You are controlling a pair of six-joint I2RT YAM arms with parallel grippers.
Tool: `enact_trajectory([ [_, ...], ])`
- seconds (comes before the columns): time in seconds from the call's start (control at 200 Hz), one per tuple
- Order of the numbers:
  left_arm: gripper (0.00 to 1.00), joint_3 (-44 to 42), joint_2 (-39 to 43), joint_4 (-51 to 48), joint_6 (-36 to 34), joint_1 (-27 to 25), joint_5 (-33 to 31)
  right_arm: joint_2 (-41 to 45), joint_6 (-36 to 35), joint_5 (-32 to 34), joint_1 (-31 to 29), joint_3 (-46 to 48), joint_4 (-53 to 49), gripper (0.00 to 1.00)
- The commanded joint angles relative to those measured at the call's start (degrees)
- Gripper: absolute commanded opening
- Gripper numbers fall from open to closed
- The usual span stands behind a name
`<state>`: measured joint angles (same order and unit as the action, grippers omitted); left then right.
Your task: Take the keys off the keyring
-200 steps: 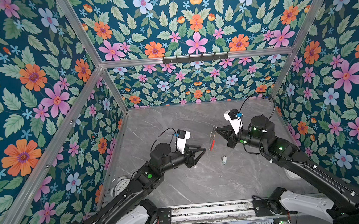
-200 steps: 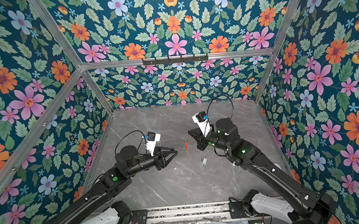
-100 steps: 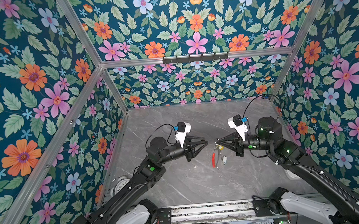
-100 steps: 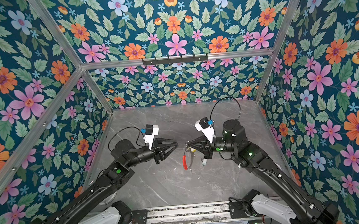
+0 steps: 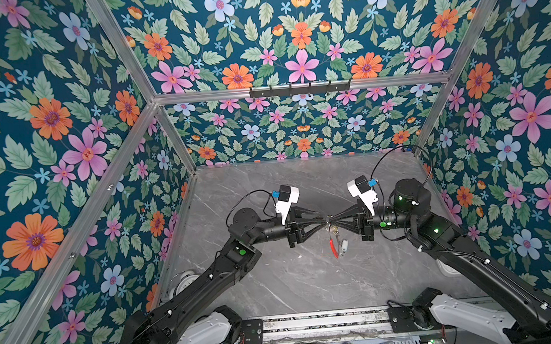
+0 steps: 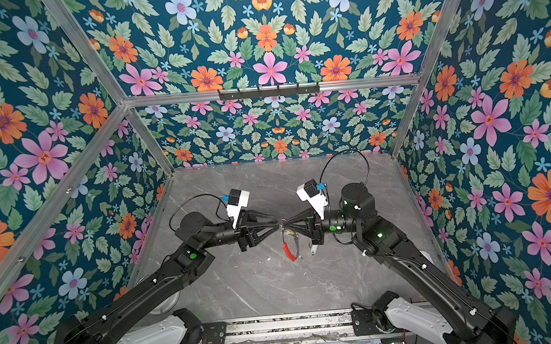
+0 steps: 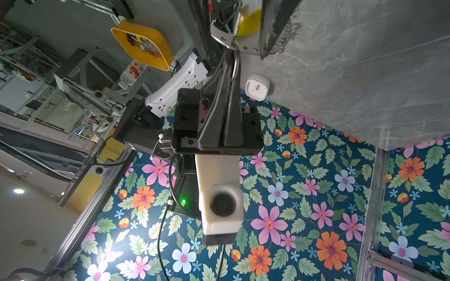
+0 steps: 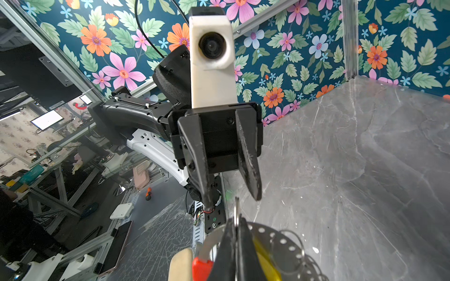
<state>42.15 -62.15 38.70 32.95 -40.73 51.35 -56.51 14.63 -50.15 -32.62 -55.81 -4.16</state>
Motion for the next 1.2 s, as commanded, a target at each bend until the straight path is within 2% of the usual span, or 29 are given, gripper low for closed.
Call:
enact_trajectory([
  [0.0,0.31,0.64,-0.68,3.29,0.58,-0.21,1.89,-0.17,0.70,-1.08,-0.16,-0.34,2.82,0.00],
  [0.385,0.21,1.17,-2.65,7.10,2.12,-0.47,2.96,-1.16,0.57,-1.40,-0.49,-0.37,2.33,0.00],
  [0.46,0.11,1.17,-2.59,7.44,2.28,-0.41,2.80,-1.06,0.58,-1.18,-0.51,-0.28,2.25,0.00],
  [0.535,0.05,1.09,-2.37,7.86,2.53,-0.44,2.69,-1.05,0.74,-0.99,-0.47,-0.35,2.32,0.00],
  [0.725,0.00,0.63,-3.26,12.32,5.57,-0.91,4.00,-0.79,1.99,-0.12,-0.46,0.26,3.96,0.00],
  [0.845,0.00,0.19,-3.08,13.32,5.48,-2.09,1.77,-0.59,3.44,1.14,-0.57,0.65,6.02,0.00],
  [0.945,0.00,-1.36,-1.68,14.78,4.89,-2.16,-2.77,2.11,5.13,5.75,-0.60,2.97,10.24,0.26],
  [1.005,0.00,-2.31,-0.74,15.97,4.52,-2.27,-5.63,4.42,6.28,9.21,-0.73,5.10,13.90,0.36],
  [1.195,0.00,-3.92,1.30,16.06,1.06,-3.86,-14.89,10.07,9.94,19.66,-1.48,10.64,22.27,0.48],
])
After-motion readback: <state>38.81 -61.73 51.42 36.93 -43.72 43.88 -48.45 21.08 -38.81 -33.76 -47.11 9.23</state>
